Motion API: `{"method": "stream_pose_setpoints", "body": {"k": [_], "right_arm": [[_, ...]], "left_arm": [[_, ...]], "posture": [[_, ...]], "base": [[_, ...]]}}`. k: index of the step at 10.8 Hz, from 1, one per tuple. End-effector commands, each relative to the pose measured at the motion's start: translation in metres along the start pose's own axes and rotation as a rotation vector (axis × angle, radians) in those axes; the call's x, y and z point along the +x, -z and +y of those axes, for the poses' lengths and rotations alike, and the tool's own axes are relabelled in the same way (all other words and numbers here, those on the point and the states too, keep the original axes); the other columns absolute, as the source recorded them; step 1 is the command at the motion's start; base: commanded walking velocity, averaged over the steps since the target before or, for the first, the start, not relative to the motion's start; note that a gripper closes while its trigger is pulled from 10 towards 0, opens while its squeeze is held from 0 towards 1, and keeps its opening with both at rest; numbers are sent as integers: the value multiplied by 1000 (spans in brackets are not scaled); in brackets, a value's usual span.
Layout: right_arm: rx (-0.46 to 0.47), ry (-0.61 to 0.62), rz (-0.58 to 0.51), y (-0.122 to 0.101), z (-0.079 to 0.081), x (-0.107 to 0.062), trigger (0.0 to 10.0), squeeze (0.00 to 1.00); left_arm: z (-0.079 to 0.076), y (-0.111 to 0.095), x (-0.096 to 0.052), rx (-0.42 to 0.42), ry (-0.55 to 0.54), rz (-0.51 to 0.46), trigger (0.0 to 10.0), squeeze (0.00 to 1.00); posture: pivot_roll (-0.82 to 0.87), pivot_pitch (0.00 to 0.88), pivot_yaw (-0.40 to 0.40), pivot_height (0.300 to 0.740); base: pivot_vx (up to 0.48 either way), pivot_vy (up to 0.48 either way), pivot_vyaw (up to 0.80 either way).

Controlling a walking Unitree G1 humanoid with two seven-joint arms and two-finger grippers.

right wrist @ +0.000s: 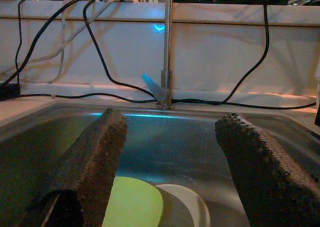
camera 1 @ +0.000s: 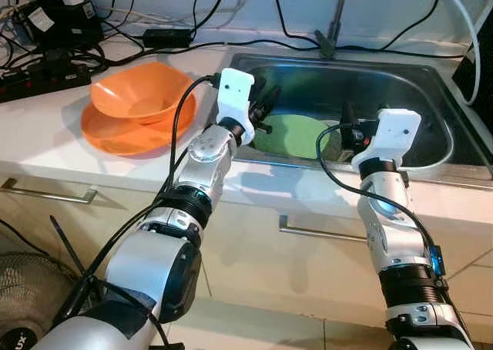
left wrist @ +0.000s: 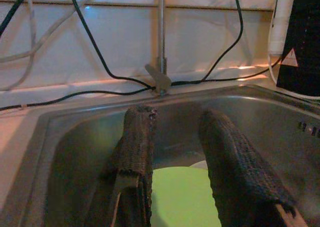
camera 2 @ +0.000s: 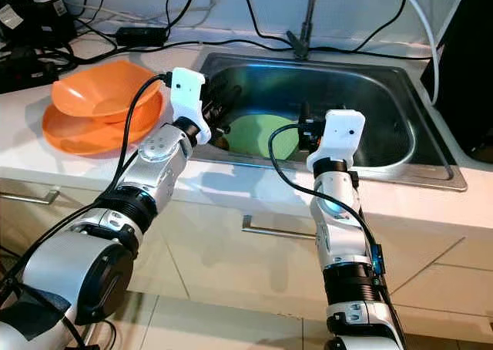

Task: Kitchen organization

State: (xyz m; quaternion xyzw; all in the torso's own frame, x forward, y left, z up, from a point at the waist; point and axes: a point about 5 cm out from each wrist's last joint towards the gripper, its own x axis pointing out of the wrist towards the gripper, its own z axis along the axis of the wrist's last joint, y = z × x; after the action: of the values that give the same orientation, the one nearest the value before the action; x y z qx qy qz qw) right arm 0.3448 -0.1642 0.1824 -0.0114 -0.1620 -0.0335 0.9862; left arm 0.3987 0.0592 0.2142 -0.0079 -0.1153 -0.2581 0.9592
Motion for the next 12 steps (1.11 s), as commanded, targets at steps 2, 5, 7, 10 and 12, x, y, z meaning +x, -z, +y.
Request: {"method": "stream_pose_setpoints", "body": {"k": [2, 5, 7, 10, 12], "right_arm": [[5, 8, -21, -4, -1, 3, 10000, 0], [19, 7, -52, -10, 0, 4, 10000, 0], [27, -2, -55, -9, 3, 3, 10000, 0], [39, -20, -71, -11, 6, 6, 10000, 0], [38, -31, -92, -16, 7, 9, 10000, 0]], "left_arm": [[4, -14, 2, 66, -35, -70, 10000, 0], [9, -28, -13, 195, -88, -242, 10000, 0], [16, -21, -34, 203, -165, -279, 10000, 0], [20, -23, -47, 189, -234, -293, 10000, 0], [21, -26, -48, 195, -249, -297, 10000, 0]], "posture": [[108, 55, 34, 740], [112, 54, 34, 740], [122, 54, 26, 740], [138, 46, 5, 740], [133, 37, -2, 740]], "base": [[0, 0, 0], [0, 0, 0], [0, 0, 0], [0, -309, 0], [0, -341, 0]]}}
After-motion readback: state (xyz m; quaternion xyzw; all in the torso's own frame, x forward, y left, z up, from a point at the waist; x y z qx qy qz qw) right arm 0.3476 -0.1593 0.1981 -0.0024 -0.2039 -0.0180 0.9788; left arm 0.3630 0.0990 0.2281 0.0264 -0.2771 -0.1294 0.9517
